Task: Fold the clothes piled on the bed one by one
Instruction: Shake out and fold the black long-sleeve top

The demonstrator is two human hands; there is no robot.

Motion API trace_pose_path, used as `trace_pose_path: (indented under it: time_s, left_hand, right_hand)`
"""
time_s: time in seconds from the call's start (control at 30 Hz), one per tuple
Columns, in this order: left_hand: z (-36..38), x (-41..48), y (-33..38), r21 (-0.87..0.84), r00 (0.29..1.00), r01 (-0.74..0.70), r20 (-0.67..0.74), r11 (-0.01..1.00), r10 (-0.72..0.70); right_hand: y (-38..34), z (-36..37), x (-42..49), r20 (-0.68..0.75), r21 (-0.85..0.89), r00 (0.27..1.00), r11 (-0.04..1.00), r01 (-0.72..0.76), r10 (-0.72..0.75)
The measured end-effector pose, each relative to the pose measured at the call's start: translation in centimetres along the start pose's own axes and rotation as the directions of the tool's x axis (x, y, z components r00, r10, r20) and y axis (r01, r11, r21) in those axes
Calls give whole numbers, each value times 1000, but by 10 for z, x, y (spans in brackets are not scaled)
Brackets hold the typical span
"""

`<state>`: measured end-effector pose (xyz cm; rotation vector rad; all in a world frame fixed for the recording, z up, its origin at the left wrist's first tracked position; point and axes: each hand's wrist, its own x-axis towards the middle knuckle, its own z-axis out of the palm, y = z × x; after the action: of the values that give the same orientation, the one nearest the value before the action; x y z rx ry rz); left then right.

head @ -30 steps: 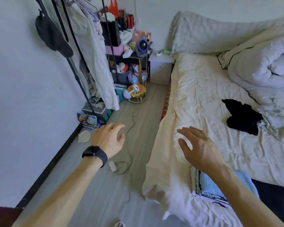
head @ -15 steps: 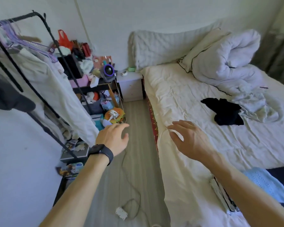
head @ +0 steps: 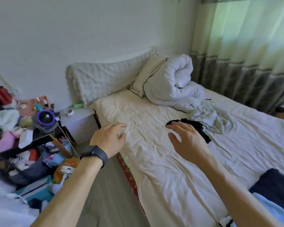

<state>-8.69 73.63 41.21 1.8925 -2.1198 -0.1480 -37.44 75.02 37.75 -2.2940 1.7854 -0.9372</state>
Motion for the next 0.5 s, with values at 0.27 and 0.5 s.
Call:
trace_pose_path:
  time_s: [0.27,0.5]
  left_hand:
    - [25,148,-37,-67,983,-174,42,983,177]
    - [53,302,-101,-58,943,-306,116,950,311]
  right_hand:
    - [10,41,96,-5,-75,993,990,-120,119]
    - [16,114,186,-204,-142,962,967,-211,180]
